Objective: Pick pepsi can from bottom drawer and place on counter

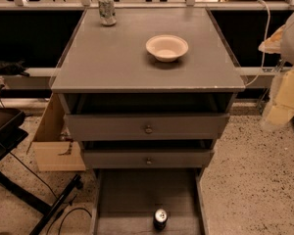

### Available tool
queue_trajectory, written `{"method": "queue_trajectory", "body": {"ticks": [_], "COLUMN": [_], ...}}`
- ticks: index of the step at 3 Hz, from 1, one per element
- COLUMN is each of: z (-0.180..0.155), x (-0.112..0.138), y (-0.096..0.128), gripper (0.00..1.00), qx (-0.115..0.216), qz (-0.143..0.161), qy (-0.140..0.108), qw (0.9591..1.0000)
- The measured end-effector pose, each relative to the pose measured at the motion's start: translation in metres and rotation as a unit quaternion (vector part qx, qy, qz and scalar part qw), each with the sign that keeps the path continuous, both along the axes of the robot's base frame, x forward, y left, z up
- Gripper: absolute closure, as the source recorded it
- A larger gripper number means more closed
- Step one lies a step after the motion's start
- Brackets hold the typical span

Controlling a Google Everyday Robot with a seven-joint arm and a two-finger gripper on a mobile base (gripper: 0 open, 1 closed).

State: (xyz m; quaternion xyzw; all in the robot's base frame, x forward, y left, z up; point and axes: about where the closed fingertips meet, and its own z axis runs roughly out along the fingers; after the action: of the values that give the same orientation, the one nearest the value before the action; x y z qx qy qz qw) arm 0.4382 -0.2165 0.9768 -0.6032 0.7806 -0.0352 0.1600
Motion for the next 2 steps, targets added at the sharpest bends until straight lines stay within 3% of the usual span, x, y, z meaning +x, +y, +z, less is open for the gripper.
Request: {"method": "queue_trajectory", "body": {"ticks": [2], "z": [0.0049], "x": [0.0031], "y": [0.0006], "gripper": [0.00], "qx": [0.015], "qz": [-0.003], "qy": [-0.010], "qw": [0.9998]}}
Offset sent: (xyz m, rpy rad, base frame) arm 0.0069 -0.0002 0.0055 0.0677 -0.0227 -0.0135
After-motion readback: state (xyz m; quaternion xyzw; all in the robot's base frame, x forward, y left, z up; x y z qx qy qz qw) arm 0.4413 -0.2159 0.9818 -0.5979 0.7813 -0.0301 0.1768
